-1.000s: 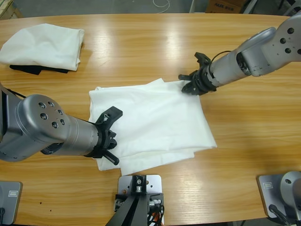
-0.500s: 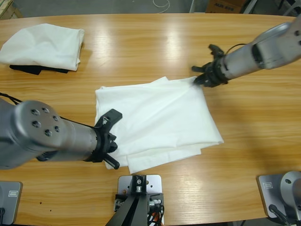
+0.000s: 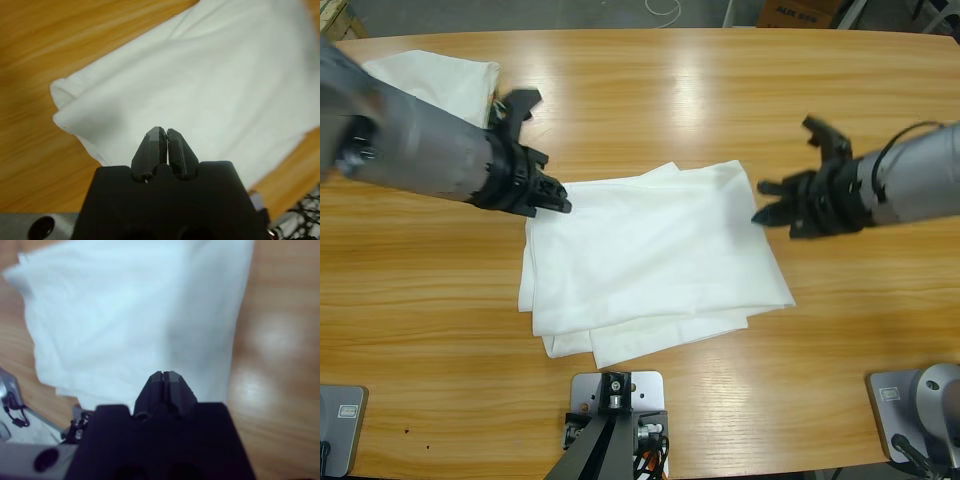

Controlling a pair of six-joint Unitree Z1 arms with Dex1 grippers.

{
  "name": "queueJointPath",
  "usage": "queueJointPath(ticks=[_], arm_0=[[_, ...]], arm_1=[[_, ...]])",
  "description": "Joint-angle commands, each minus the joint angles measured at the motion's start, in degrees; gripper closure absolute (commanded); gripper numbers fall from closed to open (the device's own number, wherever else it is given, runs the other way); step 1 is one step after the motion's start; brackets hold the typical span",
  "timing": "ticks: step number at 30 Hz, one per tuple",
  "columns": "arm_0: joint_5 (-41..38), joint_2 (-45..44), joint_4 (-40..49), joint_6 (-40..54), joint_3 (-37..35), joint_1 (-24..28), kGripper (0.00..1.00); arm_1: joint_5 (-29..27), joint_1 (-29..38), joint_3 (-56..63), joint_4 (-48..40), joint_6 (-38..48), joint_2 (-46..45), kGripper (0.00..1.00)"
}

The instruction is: Fold clothes

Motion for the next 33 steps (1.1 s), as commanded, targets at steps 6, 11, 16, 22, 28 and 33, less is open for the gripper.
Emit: queueJointPath(ticks=[6,11,16,22,28,33], arm_0=[[-1.9,14.6,-5.5,0.7,-0.3,0.6,1.000],[-1.4,16.6,-5.3,0.4,1.1,2.9,1.000],[-1.2,16.5,-5.5,0.5,1.7,4.6,1.000],[-1.2,13.0,-5.4,0.8,4.6,6.9,1.000],[-1.1,10.0,-6.5,2.6,10.7,11.2,1.000],[-0.2,2.9,-6.5,3.0,13.0,14.8,1.000]], arm_1=[[0.0,3.2,11.5,-3.9,6.8,4.8,1.000],[-0.3,3.2,12.7,-2.8,8.1,4.9,1.000],[-0.8,3.2,12.5,-2.8,9.6,8.7,1.000],[-3.0,3.2,12.4,-1.6,11.4,12.7,1.000],[-4.7,3.2,12.3,0.3,13.6,13.4,1.000],[-4.7,3.2,12.3,0.5,14.0,13.4,1.000]])
